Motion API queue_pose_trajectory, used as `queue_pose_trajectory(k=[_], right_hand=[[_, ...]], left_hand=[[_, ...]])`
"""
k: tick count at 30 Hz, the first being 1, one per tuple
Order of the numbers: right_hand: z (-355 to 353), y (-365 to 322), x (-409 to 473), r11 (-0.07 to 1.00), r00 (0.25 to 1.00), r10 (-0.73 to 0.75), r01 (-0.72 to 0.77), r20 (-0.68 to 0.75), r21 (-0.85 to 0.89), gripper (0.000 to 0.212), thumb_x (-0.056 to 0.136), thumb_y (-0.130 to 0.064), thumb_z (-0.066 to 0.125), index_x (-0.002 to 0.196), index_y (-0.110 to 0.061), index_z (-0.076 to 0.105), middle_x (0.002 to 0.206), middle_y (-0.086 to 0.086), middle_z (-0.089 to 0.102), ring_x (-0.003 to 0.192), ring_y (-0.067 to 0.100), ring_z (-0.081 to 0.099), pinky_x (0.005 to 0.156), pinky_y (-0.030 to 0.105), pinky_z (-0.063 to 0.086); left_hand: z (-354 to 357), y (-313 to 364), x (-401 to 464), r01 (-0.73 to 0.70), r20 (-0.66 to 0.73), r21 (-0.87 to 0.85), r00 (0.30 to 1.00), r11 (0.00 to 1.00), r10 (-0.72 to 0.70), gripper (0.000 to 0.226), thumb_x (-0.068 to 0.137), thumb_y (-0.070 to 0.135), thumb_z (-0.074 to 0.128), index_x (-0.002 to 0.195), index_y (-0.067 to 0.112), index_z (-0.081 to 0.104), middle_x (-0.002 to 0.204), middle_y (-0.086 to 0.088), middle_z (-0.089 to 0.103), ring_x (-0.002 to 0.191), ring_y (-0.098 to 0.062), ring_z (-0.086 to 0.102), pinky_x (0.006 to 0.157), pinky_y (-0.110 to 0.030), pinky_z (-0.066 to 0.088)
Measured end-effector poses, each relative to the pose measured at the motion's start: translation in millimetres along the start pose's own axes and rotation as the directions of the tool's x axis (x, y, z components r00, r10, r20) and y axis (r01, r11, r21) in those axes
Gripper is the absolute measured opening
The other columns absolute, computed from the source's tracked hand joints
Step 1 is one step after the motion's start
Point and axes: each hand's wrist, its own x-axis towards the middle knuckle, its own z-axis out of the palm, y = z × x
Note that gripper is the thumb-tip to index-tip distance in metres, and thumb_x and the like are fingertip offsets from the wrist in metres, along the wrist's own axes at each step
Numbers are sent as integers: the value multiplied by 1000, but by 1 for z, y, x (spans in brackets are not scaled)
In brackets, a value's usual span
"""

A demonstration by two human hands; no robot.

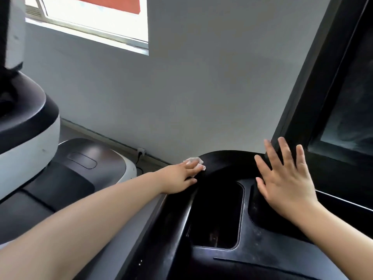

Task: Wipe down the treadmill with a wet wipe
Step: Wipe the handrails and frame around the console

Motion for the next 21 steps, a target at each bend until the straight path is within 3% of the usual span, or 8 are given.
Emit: queue_pose_trajectory(k=[4, 7, 8, 10, 12, 14, 17, 21], right_hand=[[5, -43, -14, 985, 991, -126, 121, 35, 126, 53, 78, -35, 39, 112, -7, 68, 136, 23, 49, 130, 39, 35, 113, 49, 9], [9, -80, -19, 958, 975, -196, 169, 102, 231, 49, 74, -35, 69, 116, -11, 66, 135, 21, 51, 128, 37, 45, 108, 48, 31], [8, -90, -20, 945, 960, -228, 178, 165, 274, 56, 79, -35, 69, 128, -11, 57, 144, 20, 41, 135, 35, 37, 111, 46, 27], [14, -102, -21, 909, 919, -309, 209, 245, 361, 61, 97, -32, 45, 149, -13, 22, 159, 11, 6, 146, 25, 6, 117, 38, 5], [17, -110, -20, 889, 890, -343, 203, 302, 412, 60, 100, -28, 34, 152, -15, 5, 159, 5, -6, 147, 18, -5, 117, 33, -3], [21, -114, -17, 869, 896, -334, 171, 294, 465, 60, 100, -24, 33, 151, -14, 4, 160, 2, -4, 146, 16, -3, 117, 30, -2], [21, -112, -13, 854, 901, -329, 156, 283, 496, 57, 99, -17, 32, 151, -16, 10, 160, 0, 2, 146, 15, 1, 117, 30, 1], [25, -99, -9, 894, 902, -268, 102, 337, 437, 60, 98, -16, 33, 152, -16, 6, 160, 4, -2, 147, 19, 0, 117, 35, 2]], left_hand=[[11, 5, -37, 119, 5, -30, 993, 993, -118, 56, 101, 27, 36, 151, 24, 11, 159, 7, -1, 145, -16, 11, 115, -25, 13], [17, 16, -66, 166, 46, -11, 985, 986, -165, 57, 102, 28, 34, 152, 23, 6, 159, 5, -5, 144, -18, 16, 112, -23, 13], [18, 21, -76, 174, 59, -11, 983, 985, -173, 57, 102, 28, 34, 152, 24, 6, 159, 6, -7, 144, -18, 16, 112, -23, 13], [20, 30, -97, 186, 75, -23, 980, 982, -184, 57, 102, 28, 34, 151, 24, 6, 159, 6, -7, 144, -16, 15, 115, -26, 14], [20, 42, -118, 196, 83, -34, 978, 980, -193, 56, 102, 27, 34, 151, 23, 7, 159, 8, -3, 143, -17, 19, 113, -26, 16], [20, 55, -138, 192, 83, -38, 979, 981, -188, 55, 102, 26, 34, 151, 22, 9, 158, 7, 0, 141, -16, 21, 111, -24, 18], [26, 71, -165, 189, 105, 35, 976, 981, -192, 56, 102, 34, 29, 151, 23, 4, 158, 8, -7, 144, -11, 8, 113, -24, 15], [25, 83, -175, 116, 177, 201, 972, 973, -152, 77, 83, 55, 1, 152, 20, 2, 158, 2, -12, 145, -13, -4, 118, -28, 4]])
